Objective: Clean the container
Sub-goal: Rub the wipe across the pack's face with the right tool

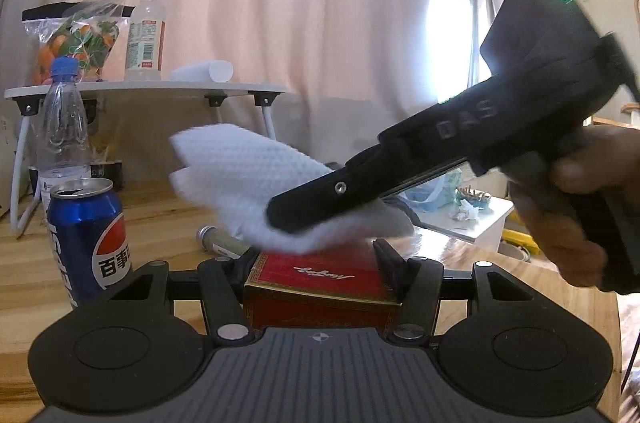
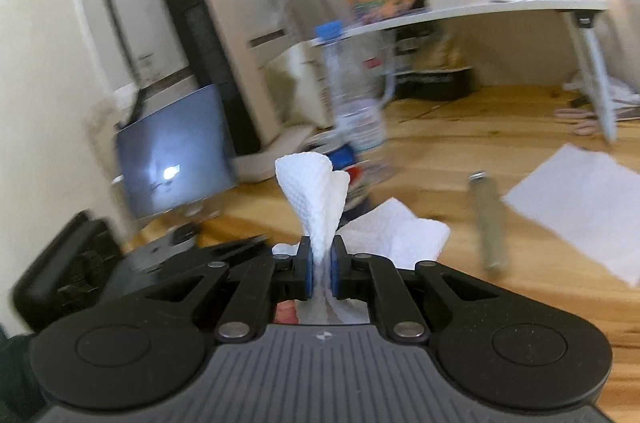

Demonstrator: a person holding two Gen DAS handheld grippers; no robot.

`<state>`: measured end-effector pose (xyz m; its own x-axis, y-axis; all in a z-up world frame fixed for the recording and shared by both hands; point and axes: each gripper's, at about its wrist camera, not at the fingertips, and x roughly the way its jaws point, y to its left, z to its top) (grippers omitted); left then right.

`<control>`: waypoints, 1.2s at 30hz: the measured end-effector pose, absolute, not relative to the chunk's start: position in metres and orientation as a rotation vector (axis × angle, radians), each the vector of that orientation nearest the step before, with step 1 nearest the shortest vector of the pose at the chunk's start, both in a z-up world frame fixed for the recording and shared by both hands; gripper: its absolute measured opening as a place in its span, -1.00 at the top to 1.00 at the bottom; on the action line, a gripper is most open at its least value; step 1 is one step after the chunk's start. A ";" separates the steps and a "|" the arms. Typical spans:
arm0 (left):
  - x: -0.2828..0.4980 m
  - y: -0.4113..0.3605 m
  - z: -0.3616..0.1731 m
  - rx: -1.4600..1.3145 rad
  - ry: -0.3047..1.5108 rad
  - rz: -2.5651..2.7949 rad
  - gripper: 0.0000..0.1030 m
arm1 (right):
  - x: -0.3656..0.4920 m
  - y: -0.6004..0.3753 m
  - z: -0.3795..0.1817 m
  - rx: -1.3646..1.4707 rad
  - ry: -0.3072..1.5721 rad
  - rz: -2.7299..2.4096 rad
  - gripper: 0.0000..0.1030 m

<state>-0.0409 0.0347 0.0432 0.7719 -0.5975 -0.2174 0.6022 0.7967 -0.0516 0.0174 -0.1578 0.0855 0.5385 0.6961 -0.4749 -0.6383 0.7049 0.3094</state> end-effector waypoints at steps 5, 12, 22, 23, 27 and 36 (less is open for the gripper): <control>-0.040 0.037 0.044 0.012 0.226 -0.642 -0.09 | 0.019 -0.176 0.078 0.107 0.626 0.731 0.76; -0.040 0.035 0.044 0.030 0.228 -0.650 -0.09 | -0.005 -0.160 0.086 0.104 0.643 0.840 0.76; -0.041 0.039 0.044 0.015 0.220 -0.648 -0.09 | 0.024 -0.171 0.077 0.111 0.617 0.740 0.76; -0.040 0.039 0.044 0.015 0.223 -0.646 -0.09 | 0.023 -0.176 0.076 0.110 0.618 0.731 0.76; -0.040 0.038 0.043 0.022 0.231 -0.645 -0.09 | 0.008 -0.183 0.077 0.106 0.631 0.739 0.76; -0.041 0.038 0.042 0.025 0.237 -0.651 -0.09 | -0.013 -0.152 0.088 0.082 0.619 0.858 0.66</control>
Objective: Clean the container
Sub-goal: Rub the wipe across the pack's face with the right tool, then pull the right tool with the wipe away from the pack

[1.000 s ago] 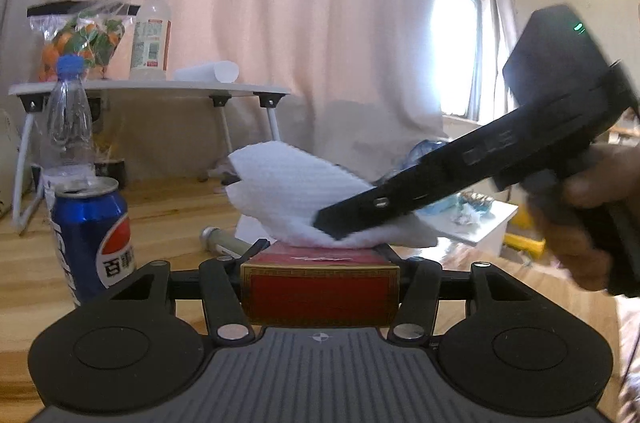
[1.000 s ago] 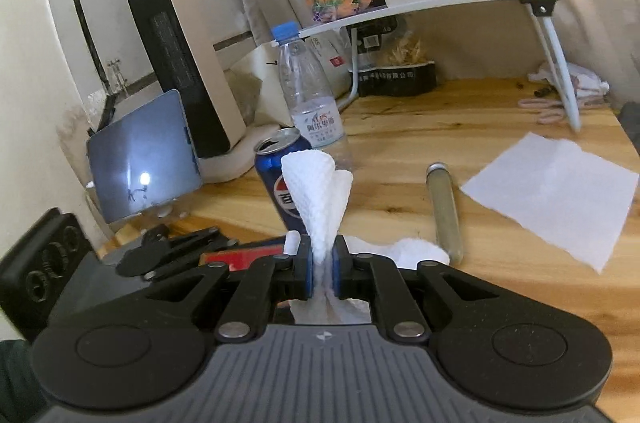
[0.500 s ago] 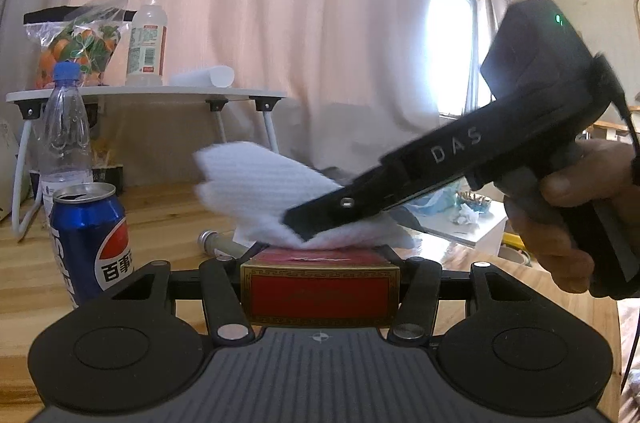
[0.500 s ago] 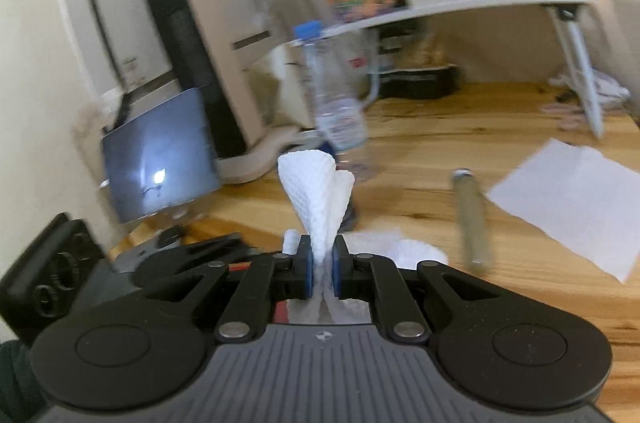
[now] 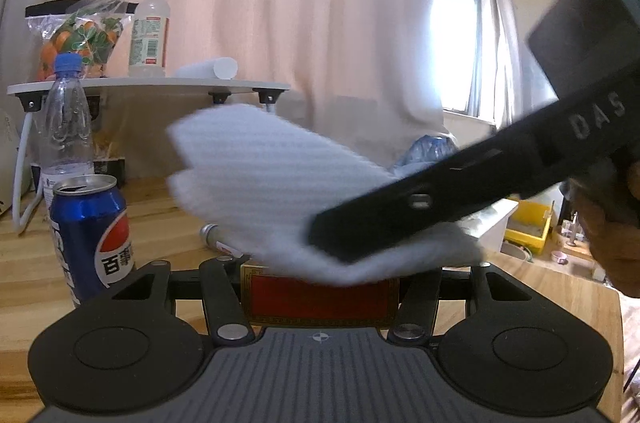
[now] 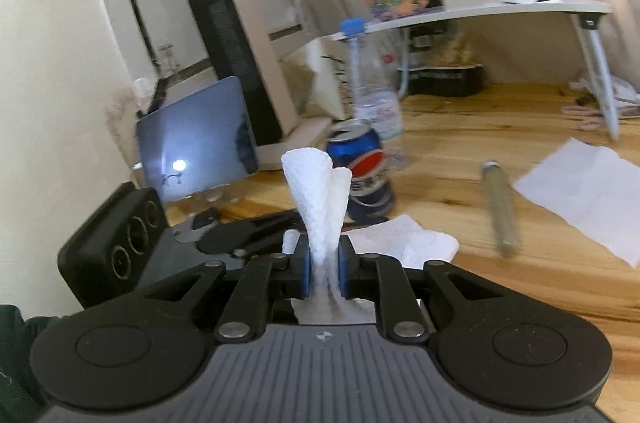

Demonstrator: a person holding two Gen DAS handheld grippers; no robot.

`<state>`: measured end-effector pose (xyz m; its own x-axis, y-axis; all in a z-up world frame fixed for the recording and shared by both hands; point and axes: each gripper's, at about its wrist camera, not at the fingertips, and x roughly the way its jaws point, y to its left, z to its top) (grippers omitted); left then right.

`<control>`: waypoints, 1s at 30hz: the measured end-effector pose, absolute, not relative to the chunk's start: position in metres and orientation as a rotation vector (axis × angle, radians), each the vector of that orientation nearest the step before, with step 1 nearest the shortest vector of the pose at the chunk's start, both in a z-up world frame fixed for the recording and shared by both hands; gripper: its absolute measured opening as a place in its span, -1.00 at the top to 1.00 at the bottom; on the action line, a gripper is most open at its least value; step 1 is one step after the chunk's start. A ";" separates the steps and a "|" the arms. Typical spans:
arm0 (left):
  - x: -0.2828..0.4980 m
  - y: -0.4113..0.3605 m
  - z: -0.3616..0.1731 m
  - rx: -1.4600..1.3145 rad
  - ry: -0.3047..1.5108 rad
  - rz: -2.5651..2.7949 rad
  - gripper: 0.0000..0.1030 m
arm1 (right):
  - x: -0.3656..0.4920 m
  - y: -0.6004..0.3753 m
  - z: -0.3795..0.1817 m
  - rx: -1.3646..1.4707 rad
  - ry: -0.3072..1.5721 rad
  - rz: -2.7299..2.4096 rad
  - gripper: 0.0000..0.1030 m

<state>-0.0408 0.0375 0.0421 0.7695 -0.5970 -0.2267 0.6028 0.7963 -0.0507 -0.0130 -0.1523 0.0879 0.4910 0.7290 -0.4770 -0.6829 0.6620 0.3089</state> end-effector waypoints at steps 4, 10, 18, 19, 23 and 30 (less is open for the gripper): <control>-0.043 0.038 0.042 0.023 0.232 -0.666 -0.09 | -0.003 -0.138 0.086 0.072 0.611 0.868 0.66; -0.043 0.041 0.044 0.005 0.218 -0.662 -0.09 | 0.022 -0.160 0.076 0.101 0.603 0.750 0.70; -0.047 0.049 0.049 -0.026 0.163 -0.659 -0.09 | 0.032 -0.211 0.060 0.203 0.609 0.607 0.66; -0.047 0.050 0.049 -0.034 0.161 -0.665 -0.09 | 0.032 -0.214 0.056 0.217 0.621 0.609 0.66; -0.046 0.050 0.049 -0.039 0.163 -0.681 -0.09 | 0.030 -0.215 0.042 0.283 0.670 0.653 0.66; -0.042 0.051 0.049 -0.042 0.176 -0.680 -0.10 | 0.029 -0.216 0.046 0.368 0.663 0.708 0.71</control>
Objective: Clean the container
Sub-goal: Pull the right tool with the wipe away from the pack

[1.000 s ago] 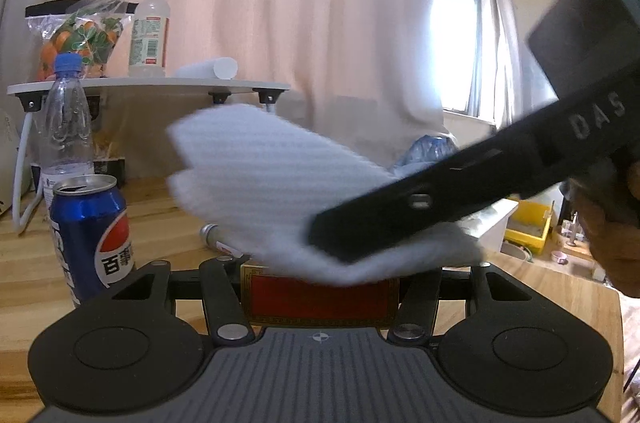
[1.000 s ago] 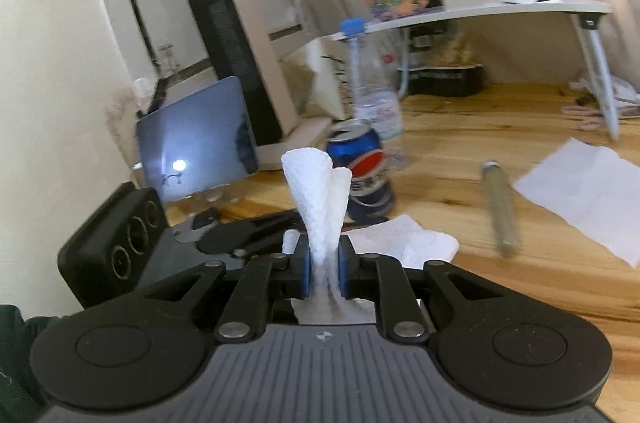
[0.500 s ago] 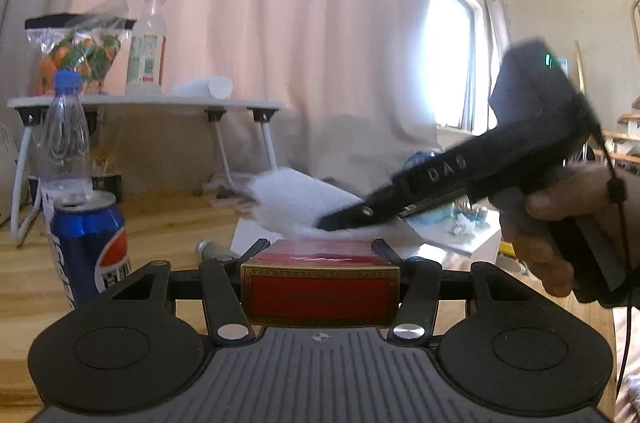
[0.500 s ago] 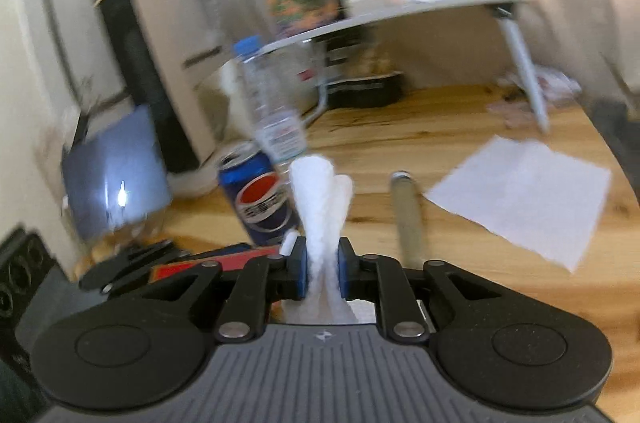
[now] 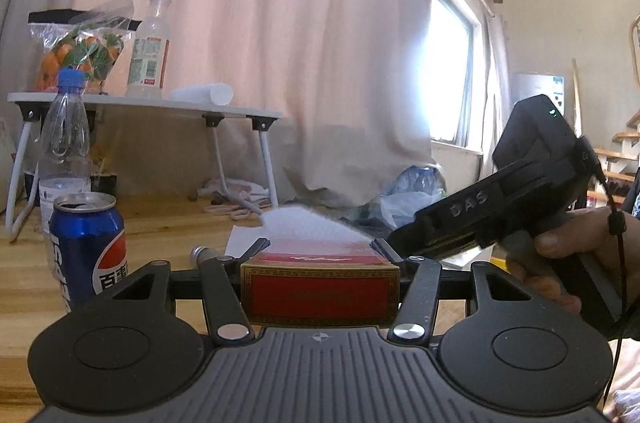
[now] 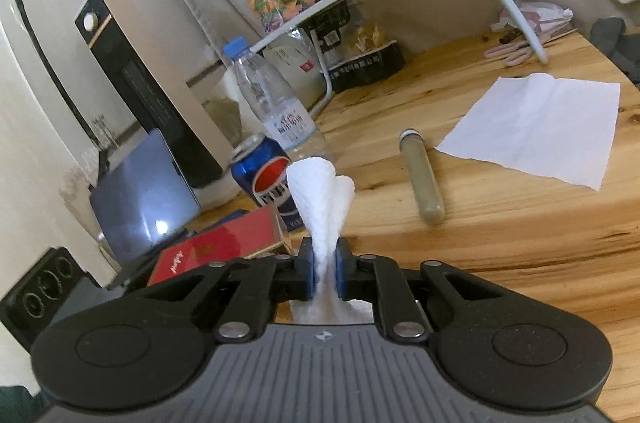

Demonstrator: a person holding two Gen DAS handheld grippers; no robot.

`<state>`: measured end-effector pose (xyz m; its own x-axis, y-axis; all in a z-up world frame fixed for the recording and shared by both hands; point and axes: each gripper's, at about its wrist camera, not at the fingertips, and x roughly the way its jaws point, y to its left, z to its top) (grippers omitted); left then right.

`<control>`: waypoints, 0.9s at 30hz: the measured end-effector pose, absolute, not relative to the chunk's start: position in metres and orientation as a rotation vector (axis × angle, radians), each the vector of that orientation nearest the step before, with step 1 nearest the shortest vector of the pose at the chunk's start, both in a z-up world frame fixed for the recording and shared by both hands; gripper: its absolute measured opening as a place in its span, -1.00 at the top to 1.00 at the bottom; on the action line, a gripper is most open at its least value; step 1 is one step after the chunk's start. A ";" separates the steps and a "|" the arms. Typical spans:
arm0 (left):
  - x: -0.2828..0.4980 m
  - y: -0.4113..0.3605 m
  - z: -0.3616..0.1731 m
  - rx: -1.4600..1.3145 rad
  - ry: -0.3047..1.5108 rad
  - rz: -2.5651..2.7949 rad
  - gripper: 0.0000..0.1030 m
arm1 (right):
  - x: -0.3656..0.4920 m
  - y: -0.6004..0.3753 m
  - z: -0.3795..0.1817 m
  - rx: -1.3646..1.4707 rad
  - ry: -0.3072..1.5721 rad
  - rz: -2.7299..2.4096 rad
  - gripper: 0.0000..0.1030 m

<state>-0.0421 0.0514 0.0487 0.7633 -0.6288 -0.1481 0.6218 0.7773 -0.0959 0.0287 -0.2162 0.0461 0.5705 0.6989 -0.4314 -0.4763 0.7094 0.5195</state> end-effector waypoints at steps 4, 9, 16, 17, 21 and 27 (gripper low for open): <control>-0.044 0.050 0.048 -0.031 0.170 -0.686 -0.10 | 0.030 -0.222 0.053 0.398 0.639 0.720 0.74; -0.049 0.058 0.052 -0.077 0.120 -0.714 -0.09 | 0.029 -0.222 0.055 0.367 0.630 0.691 0.71; -0.046 0.065 0.053 -0.125 0.119 -0.714 -0.09 | 0.030 -0.210 0.029 0.388 0.715 0.733 0.71; -0.046 0.064 0.052 -0.122 0.125 -0.720 -0.09 | 0.028 -0.209 0.029 0.400 0.714 0.746 0.71; -0.046 0.062 0.052 -0.110 0.129 -0.721 -0.10 | 0.026 -0.209 0.035 0.443 0.671 0.774 0.72; -0.042 0.058 0.050 -0.086 0.158 -0.712 -0.10 | 0.022 -0.212 0.050 0.403 0.608 0.762 0.72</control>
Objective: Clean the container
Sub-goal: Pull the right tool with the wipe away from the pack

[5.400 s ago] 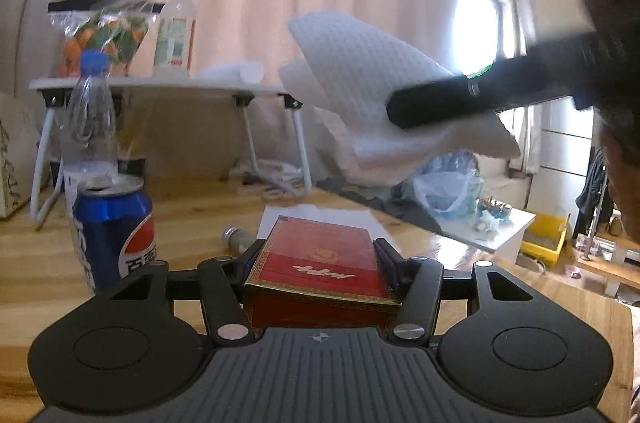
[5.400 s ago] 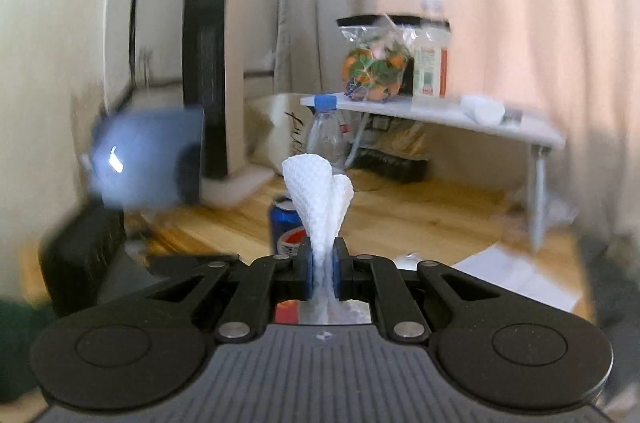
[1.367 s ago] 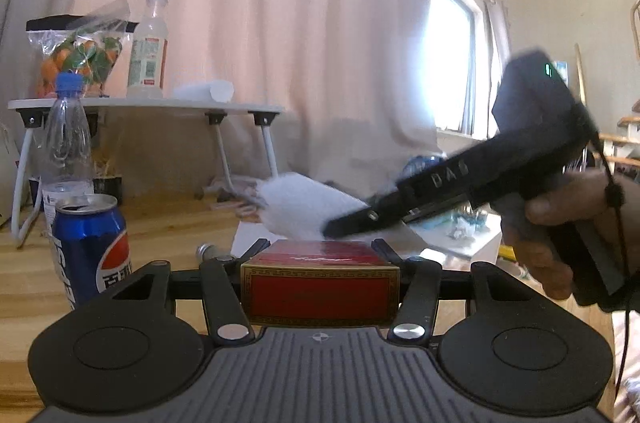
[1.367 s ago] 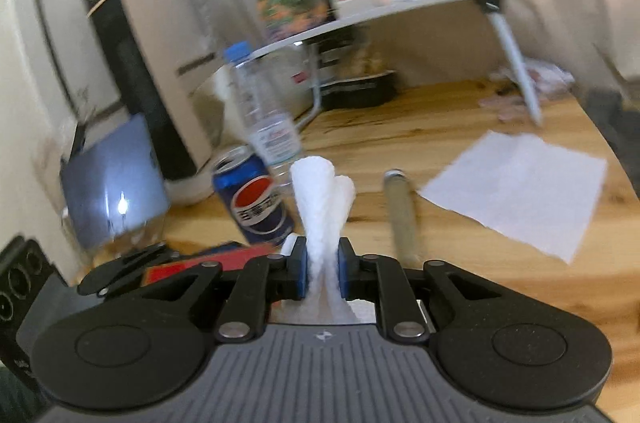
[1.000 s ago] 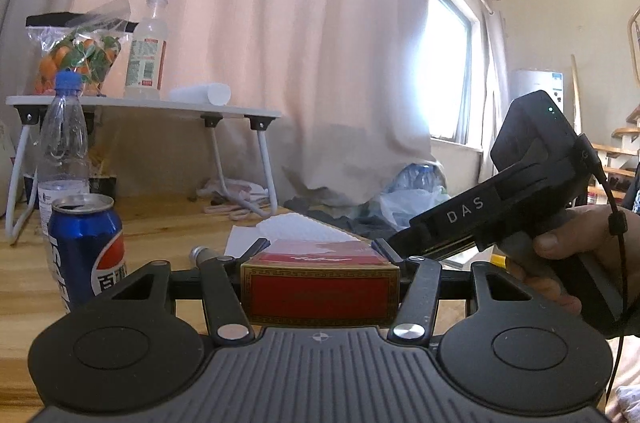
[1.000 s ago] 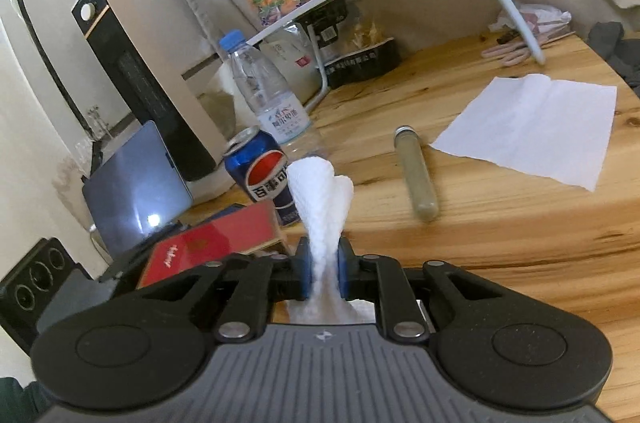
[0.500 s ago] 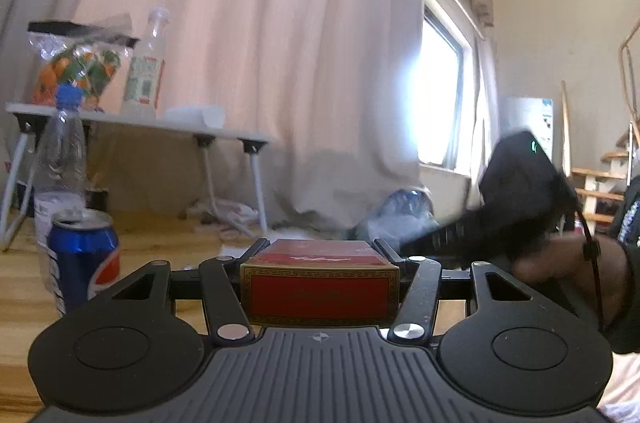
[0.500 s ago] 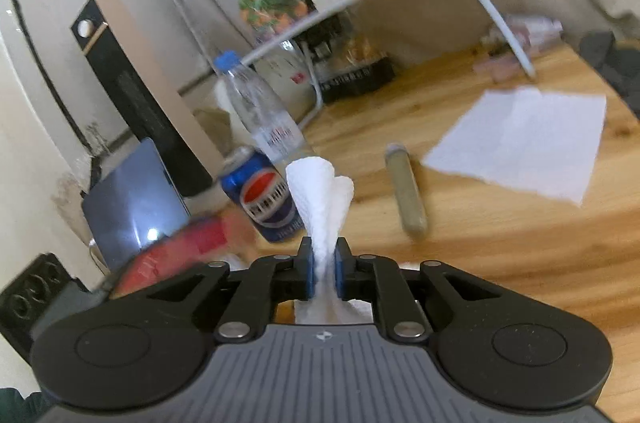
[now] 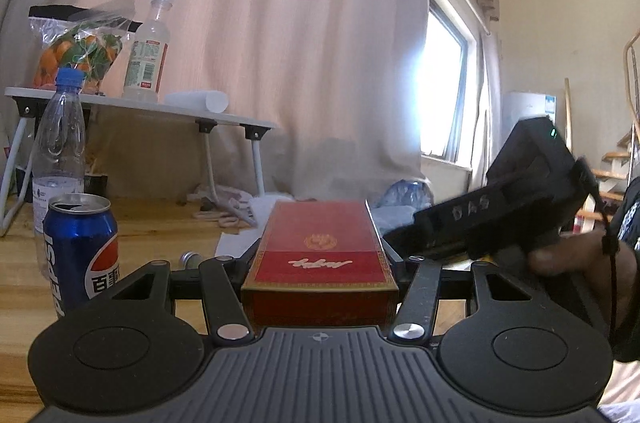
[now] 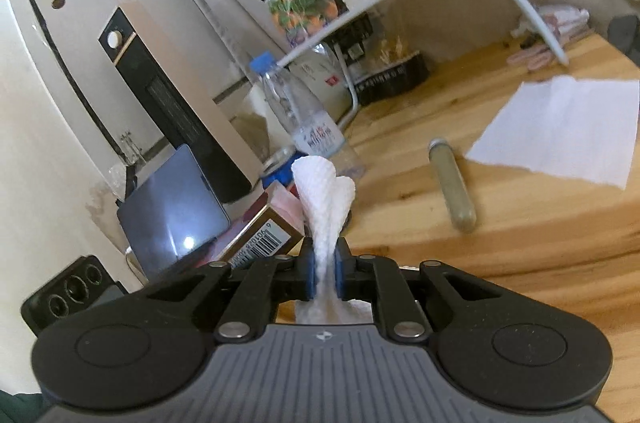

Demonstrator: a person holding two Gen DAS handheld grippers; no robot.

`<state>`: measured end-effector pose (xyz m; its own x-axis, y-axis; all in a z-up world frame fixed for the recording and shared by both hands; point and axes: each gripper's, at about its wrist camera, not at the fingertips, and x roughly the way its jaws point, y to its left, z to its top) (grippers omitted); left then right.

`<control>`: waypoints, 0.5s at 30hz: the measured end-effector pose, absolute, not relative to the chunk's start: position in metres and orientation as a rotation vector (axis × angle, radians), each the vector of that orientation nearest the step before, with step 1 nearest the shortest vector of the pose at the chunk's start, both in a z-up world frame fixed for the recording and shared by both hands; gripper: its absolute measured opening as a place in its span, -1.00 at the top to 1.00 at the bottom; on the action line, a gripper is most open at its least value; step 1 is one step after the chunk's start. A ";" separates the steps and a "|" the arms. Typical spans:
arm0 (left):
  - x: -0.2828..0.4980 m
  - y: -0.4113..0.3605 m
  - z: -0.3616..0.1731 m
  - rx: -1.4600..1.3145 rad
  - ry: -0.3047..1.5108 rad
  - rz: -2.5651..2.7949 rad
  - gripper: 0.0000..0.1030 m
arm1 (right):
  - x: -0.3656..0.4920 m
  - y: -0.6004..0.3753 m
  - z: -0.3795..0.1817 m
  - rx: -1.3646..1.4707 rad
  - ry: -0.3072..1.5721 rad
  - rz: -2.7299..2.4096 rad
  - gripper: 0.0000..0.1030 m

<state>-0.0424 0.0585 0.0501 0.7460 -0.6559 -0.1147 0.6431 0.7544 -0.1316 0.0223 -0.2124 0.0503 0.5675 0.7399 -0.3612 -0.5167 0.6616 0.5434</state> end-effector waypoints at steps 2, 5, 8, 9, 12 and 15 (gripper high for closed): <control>-0.040 0.056 0.048 -0.071 0.180 -0.707 -0.10 | 0.020 -0.213 0.057 0.380 0.587 0.758 0.72; -0.039 0.055 0.046 -0.061 0.195 -0.708 -0.10 | 0.015 -0.210 0.065 0.309 0.566 0.750 0.72; -0.035 0.050 0.042 -0.031 0.241 -0.697 -0.10 | 0.008 -0.206 0.071 0.246 0.541 0.745 0.72; -0.034 0.048 0.040 -0.019 0.258 -0.692 -0.10 | 0.006 -0.205 0.073 0.231 0.538 0.747 0.72; -0.031 0.045 0.036 0.003 0.299 -0.687 -0.10 | -0.001 -0.198 0.076 0.169 0.528 0.753 0.72; -0.030 0.044 0.035 0.010 0.308 -0.687 -0.09 | -0.011 -0.187 0.078 0.094 0.524 0.772 0.72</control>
